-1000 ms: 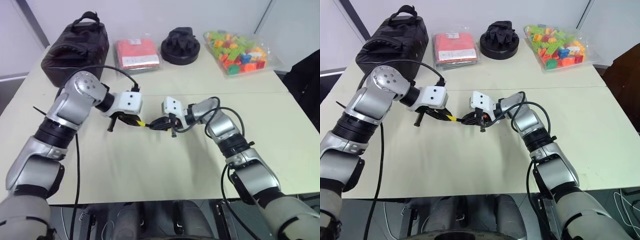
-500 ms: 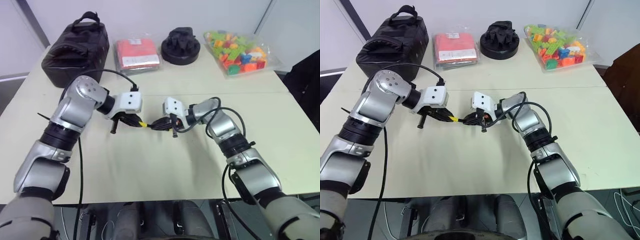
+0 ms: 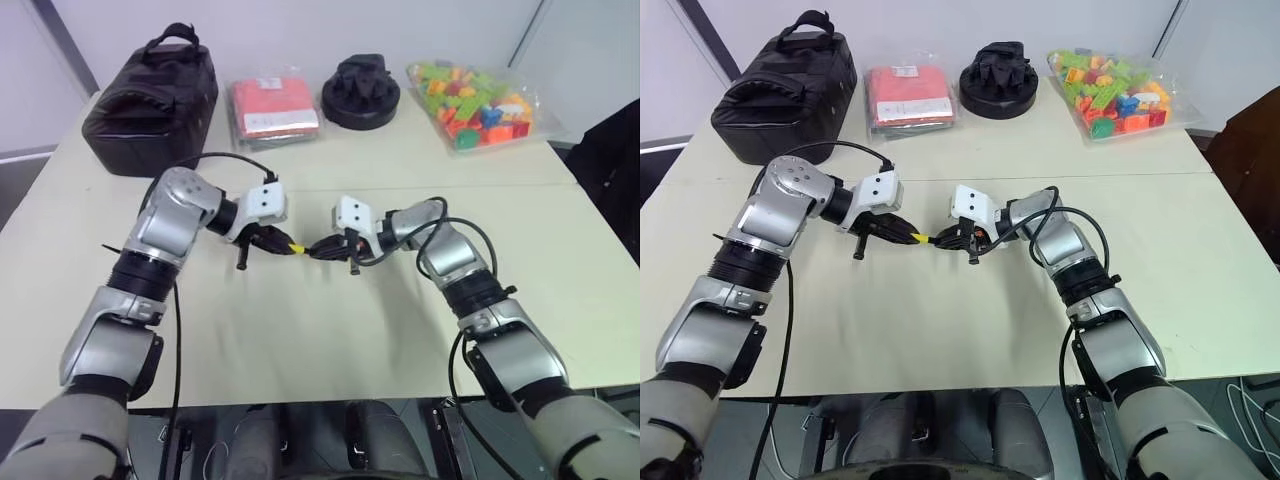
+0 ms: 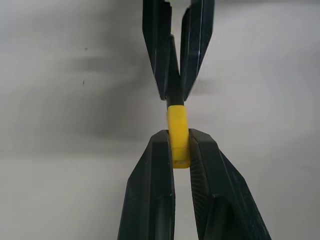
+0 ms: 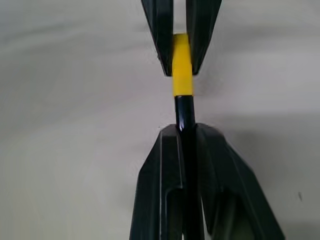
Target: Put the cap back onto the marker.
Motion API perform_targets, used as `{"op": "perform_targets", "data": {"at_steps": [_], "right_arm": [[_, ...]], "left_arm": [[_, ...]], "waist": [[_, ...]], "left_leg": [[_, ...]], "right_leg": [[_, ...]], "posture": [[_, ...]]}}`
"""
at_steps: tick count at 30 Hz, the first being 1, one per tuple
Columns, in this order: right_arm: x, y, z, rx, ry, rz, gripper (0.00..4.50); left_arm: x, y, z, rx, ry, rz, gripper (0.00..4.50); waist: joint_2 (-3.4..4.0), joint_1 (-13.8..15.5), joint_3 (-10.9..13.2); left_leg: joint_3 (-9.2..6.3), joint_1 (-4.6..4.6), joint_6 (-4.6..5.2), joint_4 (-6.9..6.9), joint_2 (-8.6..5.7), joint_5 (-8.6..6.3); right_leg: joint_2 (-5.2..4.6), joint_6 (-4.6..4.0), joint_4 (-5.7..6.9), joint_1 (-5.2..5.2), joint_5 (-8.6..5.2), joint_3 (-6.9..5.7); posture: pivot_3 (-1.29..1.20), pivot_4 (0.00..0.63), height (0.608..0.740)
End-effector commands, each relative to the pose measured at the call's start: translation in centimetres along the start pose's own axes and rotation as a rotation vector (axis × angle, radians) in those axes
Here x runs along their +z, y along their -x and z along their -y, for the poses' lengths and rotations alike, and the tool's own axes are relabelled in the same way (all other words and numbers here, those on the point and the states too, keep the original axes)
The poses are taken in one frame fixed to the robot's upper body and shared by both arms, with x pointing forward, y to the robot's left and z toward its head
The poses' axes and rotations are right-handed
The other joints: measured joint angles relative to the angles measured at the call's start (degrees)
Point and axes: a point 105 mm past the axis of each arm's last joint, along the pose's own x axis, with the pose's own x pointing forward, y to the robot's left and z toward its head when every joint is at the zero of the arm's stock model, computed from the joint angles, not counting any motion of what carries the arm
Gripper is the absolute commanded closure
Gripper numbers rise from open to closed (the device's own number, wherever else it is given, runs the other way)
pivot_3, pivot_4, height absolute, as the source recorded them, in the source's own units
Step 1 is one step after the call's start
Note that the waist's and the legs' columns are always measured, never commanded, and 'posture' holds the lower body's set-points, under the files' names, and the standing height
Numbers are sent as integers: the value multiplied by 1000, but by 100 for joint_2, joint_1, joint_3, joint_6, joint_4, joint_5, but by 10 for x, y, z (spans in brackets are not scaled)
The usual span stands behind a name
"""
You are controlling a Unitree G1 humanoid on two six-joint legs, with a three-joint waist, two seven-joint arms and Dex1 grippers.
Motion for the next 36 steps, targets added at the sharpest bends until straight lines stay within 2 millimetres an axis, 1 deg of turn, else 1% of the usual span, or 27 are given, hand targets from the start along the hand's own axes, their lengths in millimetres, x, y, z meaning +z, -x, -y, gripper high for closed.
{"op": "perform_targets", "data": {"at_steps": [1,5,9,15,17,18,19,20,22,24,25,28,30,33,36], "right_arm": [[68,4,21,-144,131,213,4500],[68,4,20,-143,133,214,4500],[65,5,20,-142,128,202,4500],[51,8,22,-141,139,134,4500],[46,10,22,-142,143,112,4500],[45,11,23,-143,144,107,4500],[41,13,23,-144,143,93,4500],[39,15,23,-144,142,84,4500],[32,19,23,-146,140,60,4500],[25,24,22,-147,132,37,4500],[21,26,22,-147,130,25,4500],[14,31,22,-154,123,2,4500],[8,35,21,-157,119,-17,4500],[-2,41,19,-156,105,-52,4500],[-14,50,15,-163,86,-82,4500]], "left_arm": [[36,-49,36,-241,-98,178,4470],[32,-53,38,-245,-102,167,4470],[22,-51,37,-239,-115,113,4470],[12,-45,21,-159,-134,53,4470],[11,-43,15,-127,-138,49,3546],[11,-42,13,-116,-138,50,3223],[11,-41,11,-106,-136,49,2661],[11,-39,10,-102,-135,48,2217],[7,-36,5,-67,-155,23,1171],[4,-32,-3,-13,-172,12,209],[4,-30,-7,12,-172,12,62],[0,-21,-17,76,-184,-8,62],[0,-14,-26,136,-189,-2,62],[4,3,-41,236,-172,33,62],[-2,22,-47,306,-143,35,62]], "waist": [[0,-1,0],[0,4,0],[0,5,0],[0,17,0],[1,15,0],[1,13,-1],[1,11,0],[1,4,0],[1,-6,0],[1,-10,0],[1,-10,0],[1,-11,0],[1,-10,0],[1,-6,0],[1,-10,0]], "left_leg": [[0,0,0,0,0,0],[0,0,0,0,0,0],[0,0,0,0,0,0],[1,0,0,0,0,0],[1,0,0,0,-1,0],[3,0,0,0,-1,0],[2,0,0,0,-1,0],[2,-1,0,0,-1,0],[2,0,0,0,-1,0],[2,0,0,-1,-1,0],[2,0,0,-1,0,0],[1,0,0,-1,0,0],[1,0,1,-2,0,0],[1,-1,1,-2,0,-1],[2,-1,1,-2,0,-1]], "right_leg": [[0,0,0,0,0,0],[0,0,0,0,0,0],[0,0,0,0,0,0],[0,0,0,0,0,0],[-1,0,0,0,0,0],[-2,0,0,0,0,0],[-2,0,0,0,0,0],[-1,0,0,-1,0,0],[0,0,0,-2,0,0],[0,0,0,-2,0,0],[0,0,0,-2,0,0],[0,0,-1,-2,0,1],[0,0,-1,-3,0,0],[0,0,-2,-3,0,1],[-1,0,-2,-3,0,1]], "posture": [[0,150,740],[0,150,740],[0,150,740],[0,150,740],[0,150,740],[0,150,740],[0,150,740],[0,150,740],[0,150,740],[0,150,740],[0,150,740],[0,150,740],[0,150,740],[0,150,740],[0,150,740]]}}
